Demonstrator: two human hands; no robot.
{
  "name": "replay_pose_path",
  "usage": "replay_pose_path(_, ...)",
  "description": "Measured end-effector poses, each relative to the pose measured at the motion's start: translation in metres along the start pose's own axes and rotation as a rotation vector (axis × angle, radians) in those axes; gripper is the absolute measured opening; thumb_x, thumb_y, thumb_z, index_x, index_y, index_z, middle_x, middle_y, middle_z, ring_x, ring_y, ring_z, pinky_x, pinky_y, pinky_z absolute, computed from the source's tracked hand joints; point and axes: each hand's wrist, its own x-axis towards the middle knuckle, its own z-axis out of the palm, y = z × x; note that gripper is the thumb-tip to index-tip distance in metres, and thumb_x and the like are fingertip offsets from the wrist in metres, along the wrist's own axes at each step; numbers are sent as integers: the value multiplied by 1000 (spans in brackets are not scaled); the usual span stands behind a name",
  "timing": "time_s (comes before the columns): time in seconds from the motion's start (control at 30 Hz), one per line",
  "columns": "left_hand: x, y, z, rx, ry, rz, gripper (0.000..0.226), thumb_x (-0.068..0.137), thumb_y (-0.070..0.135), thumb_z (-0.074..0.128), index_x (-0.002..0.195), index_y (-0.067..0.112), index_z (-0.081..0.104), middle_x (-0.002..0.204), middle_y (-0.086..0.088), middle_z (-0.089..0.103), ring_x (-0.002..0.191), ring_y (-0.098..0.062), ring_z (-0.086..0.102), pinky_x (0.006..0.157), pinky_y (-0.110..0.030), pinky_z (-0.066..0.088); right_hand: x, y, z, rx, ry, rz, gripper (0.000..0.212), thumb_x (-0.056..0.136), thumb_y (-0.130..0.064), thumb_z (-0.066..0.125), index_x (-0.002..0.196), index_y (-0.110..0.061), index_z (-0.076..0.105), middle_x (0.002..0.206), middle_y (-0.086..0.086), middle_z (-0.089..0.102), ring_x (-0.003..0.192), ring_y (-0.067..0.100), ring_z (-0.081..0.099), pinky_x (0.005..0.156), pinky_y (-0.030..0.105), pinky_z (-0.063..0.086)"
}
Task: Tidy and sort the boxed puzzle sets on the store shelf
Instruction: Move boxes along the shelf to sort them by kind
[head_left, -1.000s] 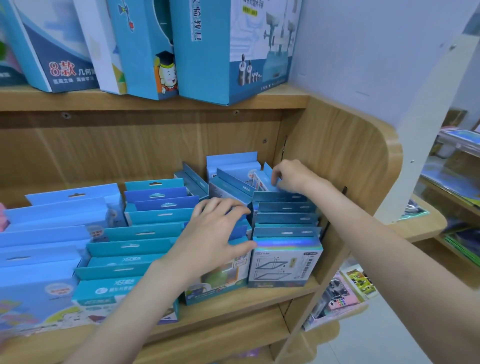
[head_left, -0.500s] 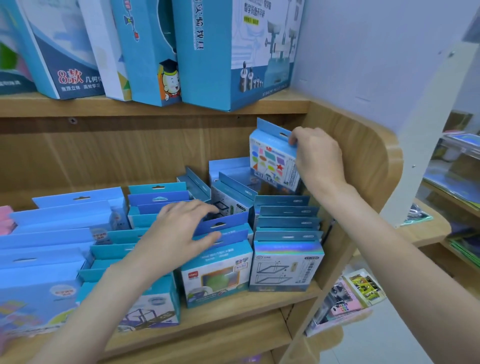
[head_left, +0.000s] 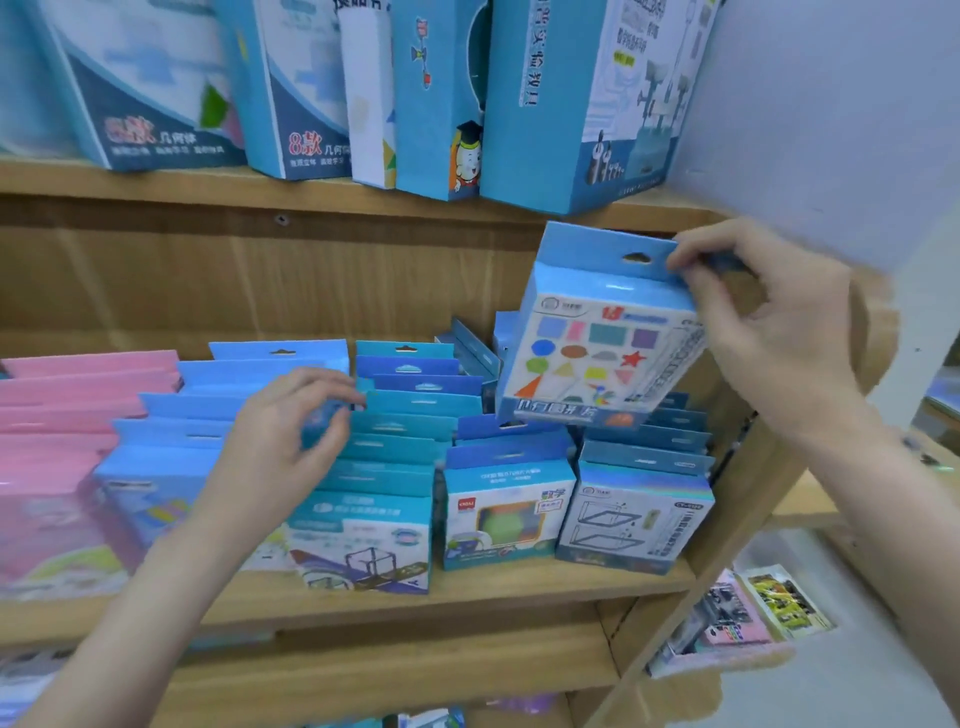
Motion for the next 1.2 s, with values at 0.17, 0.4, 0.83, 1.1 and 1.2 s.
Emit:
replay_pose_path(0.17,-28,-11,-11,78,154,-102,31,80,24,40,86,9,67,99,-4,59,95,-14,51,81,-21,33,19,-18,35,222,-202,74,23,84,-3,53,85,-24,64,84,-30,59,80,-7,54,72,9,37)
replay_pose_path(0.4,-57,-14,-15,195,109,-132,27,79,28,44,103,32,55,119,2,53,108,-25,48,88,-46,35,32,-41,66,316,-334,-6,29,84,0,56,82,-28,63,85,-24,61,78,8,58,69,21,43)
replay_pose_path(0.83,-73,-30,-26,269,29,-117,48,76,29,46,124,30,47,131,7,46,119,-21,39,98,-43,33,31,-51,81,562,-375,45,36,86,1,58,75,-33,62,76,-28,64,74,3,58,61,17,45)
replay_pose_path(1.1,-116,-94,-114,299,324,-444,52,76,36,38,121,15,50,125,-4,47,118,-23,40,100,-41,32,45,-154,113,407,-243,-61,16,82,-25,54,73,-35,62,66,-6,62,58,22,52,57,32,44)
replay_pose_path(1.2,-135,-111,-120,385,212,-207,58,79,44,46,131,20,39,139,-7,31,130,-26,28,108,-47,22,63,-218,131,345,-112,-180,17,84,-28,45,81,-36,60,75,-13,58,67,12,53,67,44,45)
